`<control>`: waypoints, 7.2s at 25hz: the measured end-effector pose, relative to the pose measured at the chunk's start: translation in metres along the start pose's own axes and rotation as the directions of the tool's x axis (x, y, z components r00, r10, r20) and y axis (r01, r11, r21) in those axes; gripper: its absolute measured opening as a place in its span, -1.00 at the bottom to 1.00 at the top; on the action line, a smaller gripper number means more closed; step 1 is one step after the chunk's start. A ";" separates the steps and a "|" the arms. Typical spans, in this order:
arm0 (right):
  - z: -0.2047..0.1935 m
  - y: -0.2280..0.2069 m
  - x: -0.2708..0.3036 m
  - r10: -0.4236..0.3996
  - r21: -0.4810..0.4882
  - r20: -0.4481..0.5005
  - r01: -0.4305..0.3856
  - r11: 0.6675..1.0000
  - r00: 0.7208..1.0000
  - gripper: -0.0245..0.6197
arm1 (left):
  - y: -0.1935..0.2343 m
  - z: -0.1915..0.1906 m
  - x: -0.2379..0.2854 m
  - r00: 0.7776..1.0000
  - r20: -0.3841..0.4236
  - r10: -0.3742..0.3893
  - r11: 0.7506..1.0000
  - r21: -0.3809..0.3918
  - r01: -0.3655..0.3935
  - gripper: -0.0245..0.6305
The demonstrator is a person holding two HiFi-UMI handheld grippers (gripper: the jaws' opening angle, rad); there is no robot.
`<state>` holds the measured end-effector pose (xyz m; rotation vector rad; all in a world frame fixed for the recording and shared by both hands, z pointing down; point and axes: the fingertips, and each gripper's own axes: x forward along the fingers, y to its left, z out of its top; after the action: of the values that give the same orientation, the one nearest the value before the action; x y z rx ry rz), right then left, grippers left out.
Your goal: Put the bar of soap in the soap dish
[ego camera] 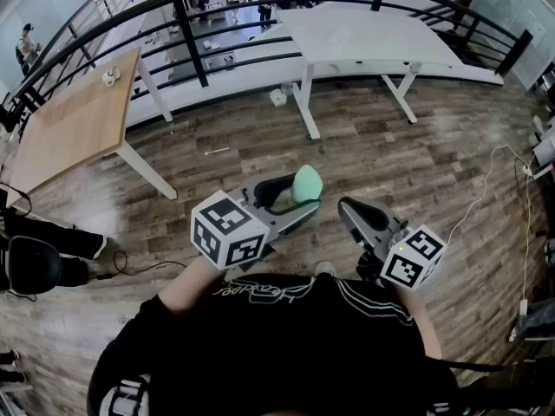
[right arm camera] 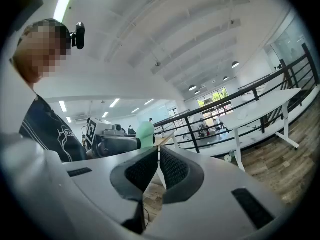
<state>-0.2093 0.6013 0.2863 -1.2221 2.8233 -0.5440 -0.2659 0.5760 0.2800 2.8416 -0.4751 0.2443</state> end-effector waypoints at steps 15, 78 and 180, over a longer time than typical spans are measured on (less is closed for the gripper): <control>0.011 0.022 -0.007 -0.022 0.023 0.047 0.021 1.000 0.999 -0.84 | -0.014 0.009 -0.027 0.999 0.045 -0.029 1.000 0.007 0.029 -0.13; 0.168 -0.549 0.104 0.071 0.105 0.001 -0.070 0.992 0.997 -0.84 | 0.312 0.131 0.447 0.993 -0.090 0.078 0.993 -0.077 -0.085 -0.13; 0.194 -0.992 0.418 -0.009 0.392 -0.135 0.062 0.918 0.991 -0.84 | 0.853 0.080 0.738 0.841 -0.457 0.289 0.957 0.109 -0.270 -0.13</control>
<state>0.2282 -0.3835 0.4728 -1.1918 2.6015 -1.1686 0.1436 -0.4459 0.5384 2.6019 -0.7761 0.9812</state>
